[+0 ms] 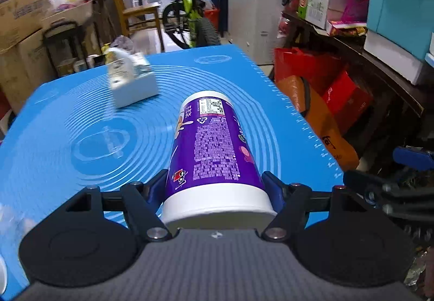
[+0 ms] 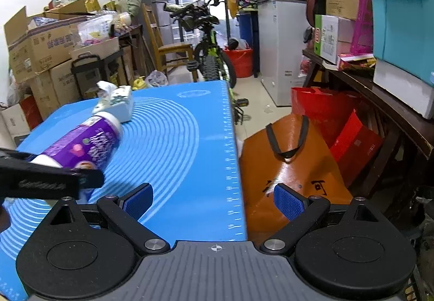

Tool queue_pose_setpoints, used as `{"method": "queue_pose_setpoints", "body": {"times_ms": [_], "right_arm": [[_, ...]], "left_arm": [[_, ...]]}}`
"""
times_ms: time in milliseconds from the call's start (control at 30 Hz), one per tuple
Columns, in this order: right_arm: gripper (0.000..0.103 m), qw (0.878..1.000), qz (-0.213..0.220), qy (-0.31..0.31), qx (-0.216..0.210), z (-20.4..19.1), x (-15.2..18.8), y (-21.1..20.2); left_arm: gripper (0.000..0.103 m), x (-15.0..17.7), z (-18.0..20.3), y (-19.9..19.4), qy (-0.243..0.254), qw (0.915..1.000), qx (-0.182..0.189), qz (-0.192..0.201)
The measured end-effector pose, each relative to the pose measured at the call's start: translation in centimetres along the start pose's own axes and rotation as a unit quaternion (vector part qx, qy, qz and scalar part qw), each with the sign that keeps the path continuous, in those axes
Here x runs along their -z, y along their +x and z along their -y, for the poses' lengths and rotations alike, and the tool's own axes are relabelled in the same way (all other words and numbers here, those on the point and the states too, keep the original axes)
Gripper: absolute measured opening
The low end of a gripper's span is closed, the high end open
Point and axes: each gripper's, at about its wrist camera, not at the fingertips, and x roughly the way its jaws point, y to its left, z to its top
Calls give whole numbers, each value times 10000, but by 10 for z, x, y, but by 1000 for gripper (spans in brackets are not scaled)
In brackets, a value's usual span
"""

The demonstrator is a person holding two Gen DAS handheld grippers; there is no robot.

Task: Flip cup upside down
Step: 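Lift the purple cup with the right gripper and rotate it upright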

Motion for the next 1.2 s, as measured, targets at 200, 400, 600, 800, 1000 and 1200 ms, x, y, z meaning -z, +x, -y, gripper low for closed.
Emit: {"method": "queue_pose_setpoints", "body": {"times_ms": [200,400,600,800,1000,1200], "right_arm": [[96,9996,7,-148,-258,-31,3,-15],[96,9987,-103,-256,-425,-59,10,-18],[96,9981,-225,-372,-446,-78,15,-18],[96,9979,-260,-428,-403,-83,15,-19],[96,9978,-268,-444,-403,-83,14,-19],[96,9976,-268,-485,-420,-83,14,-22]], "left_arm": [[74,25,-37,-25,-248,9992,-286,-95],[74,45,-62,-22,-496,9968,-451,-426],[74,56,-71,-11,-460,9964,-407,-585],[75,62,-73,-8,-378,9969,-352,-586],[75,63,-76,-11,-355,9974,-350,-528],[82,62,-77,-14,-376,9974,-342,-519]]}}
